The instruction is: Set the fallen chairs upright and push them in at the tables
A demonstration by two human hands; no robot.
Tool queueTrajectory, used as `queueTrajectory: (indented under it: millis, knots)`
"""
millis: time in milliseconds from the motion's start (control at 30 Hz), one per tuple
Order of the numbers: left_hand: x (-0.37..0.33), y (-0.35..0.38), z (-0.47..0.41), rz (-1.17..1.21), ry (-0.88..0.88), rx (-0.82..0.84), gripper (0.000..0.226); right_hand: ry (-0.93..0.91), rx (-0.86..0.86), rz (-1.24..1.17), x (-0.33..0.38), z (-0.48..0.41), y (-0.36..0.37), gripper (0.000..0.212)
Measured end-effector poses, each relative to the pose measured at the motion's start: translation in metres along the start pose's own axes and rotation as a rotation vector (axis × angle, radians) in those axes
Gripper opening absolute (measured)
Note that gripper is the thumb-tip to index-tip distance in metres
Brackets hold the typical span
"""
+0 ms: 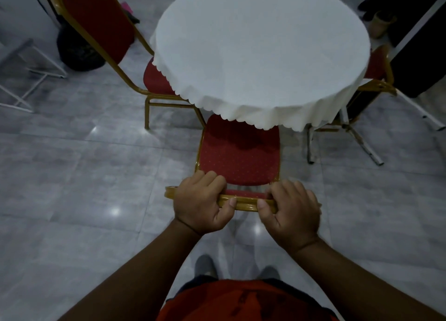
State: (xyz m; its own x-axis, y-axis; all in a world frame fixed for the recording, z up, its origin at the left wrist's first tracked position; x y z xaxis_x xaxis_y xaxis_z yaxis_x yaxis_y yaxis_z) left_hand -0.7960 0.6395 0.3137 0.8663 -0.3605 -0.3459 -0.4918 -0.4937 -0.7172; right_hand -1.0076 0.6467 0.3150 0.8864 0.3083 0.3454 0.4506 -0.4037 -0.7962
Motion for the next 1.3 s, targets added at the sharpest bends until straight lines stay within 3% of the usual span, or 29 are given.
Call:
queueTrajectory:
  millis: [533,1000,1300]
  knots:
    - [0.027,0.0,-0.017,0.086,0.002,0.032,0.037,0.074,0.015,0.043,0.016,-0.017,0.015,0.035]
    - [-0.005,0.0,-0.059,0.223,-0.033,0.417,0.026,0.022,0.217,0.146,0.006,-0.025,-0.011,0.036]
    - [-0.116,0.088,-0.116,0.312,0.048,0.564,0.038,0.413,0.308,0.357,-0.106,-0.033,-0.068,0.058]
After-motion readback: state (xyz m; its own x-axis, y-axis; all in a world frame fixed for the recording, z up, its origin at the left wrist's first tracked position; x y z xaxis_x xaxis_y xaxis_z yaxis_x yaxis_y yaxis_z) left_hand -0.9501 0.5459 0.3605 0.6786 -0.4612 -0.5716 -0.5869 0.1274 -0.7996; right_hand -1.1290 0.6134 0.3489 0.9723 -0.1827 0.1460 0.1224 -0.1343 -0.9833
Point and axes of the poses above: each hand's wrist, its own z-axis away from the middle knuckle, its own y-axis out of the palm, x = y × z, the point moved 1 cm from there along -z, towards the middle knuckle, and after that the axes turned 10 degrees about -x, right-handed, at the moved point
